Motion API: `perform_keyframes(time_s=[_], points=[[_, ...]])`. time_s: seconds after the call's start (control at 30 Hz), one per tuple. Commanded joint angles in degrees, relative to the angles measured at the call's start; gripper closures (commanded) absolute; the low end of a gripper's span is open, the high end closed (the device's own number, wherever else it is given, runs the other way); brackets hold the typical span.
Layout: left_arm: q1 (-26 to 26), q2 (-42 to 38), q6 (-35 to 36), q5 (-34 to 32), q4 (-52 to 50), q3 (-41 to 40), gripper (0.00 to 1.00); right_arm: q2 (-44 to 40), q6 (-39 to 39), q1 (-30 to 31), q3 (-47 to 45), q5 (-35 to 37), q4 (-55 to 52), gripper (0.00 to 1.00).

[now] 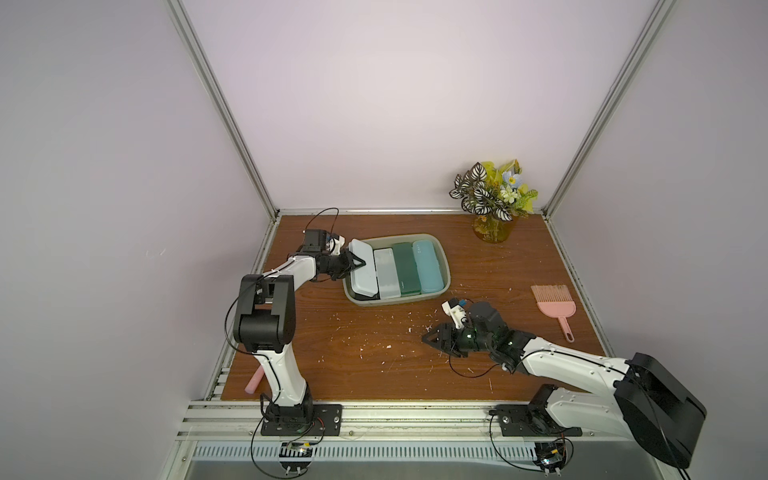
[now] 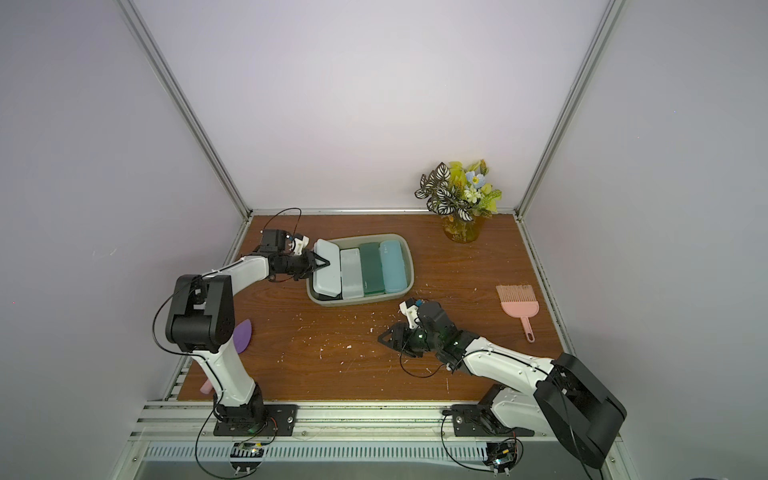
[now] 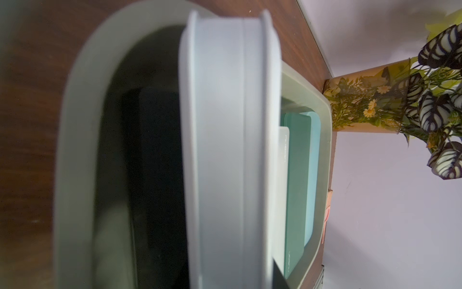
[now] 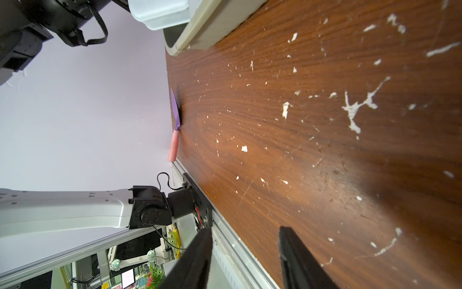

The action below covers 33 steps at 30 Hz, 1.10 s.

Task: Put the pencil case into the storage box
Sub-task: Place the pencil case at the storage box, then reset both arms

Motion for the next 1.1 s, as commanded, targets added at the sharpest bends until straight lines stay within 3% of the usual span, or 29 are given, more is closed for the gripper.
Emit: perform_keyframes(time_s=[0.0, 0.1, 0.47, 0.8, 0.93, 1.0, 1.07], points=[[-0.8, 1.0, 3.9, -2.2, -3.3, 2.3, 0.66, 0.3, -1.0, -0.3, 1.0, -1.5, 1.3, 0.5], [-0.8, 0.6, 6.6, -4.6, -7.3, 3.7, 0.46, 0.2, -1.0, -0.3, 1.0, -1.4, 1.2, 0.49], [-0.8, -3.6, 11.4, -12.8, -15.4, 7.1, 0.0, 0.5, -0.5, -0.3, 0.9, -1.8, 2.3, 0.48], [-2.3, -11.0, 13.3, -23.8, -21.4, 8.5, 0.01, 0.2, -1.3, -0.3, 1.5, -1.4, 0.9, 0.48], [-3.2, -13.4, 13.4, -26.0, -21.9, 6.0, 0.12, 0.1, -2.5, -0.3, 2.6, -0.9, -1.0, 0.5], [-3.7, -16.3, 13.4, -28.9, -21.8, 3.6, 0.14, -0.6, -5.9, -0.4, 5.2, 2.1, -6.8, 0.51], [-4.2, -20.7, 13.4, -34.1, -21.7, 0.7, 0.12, -1.3, -13.0, -0.5, 10.9, 10.4, -18.6, 0.5]])
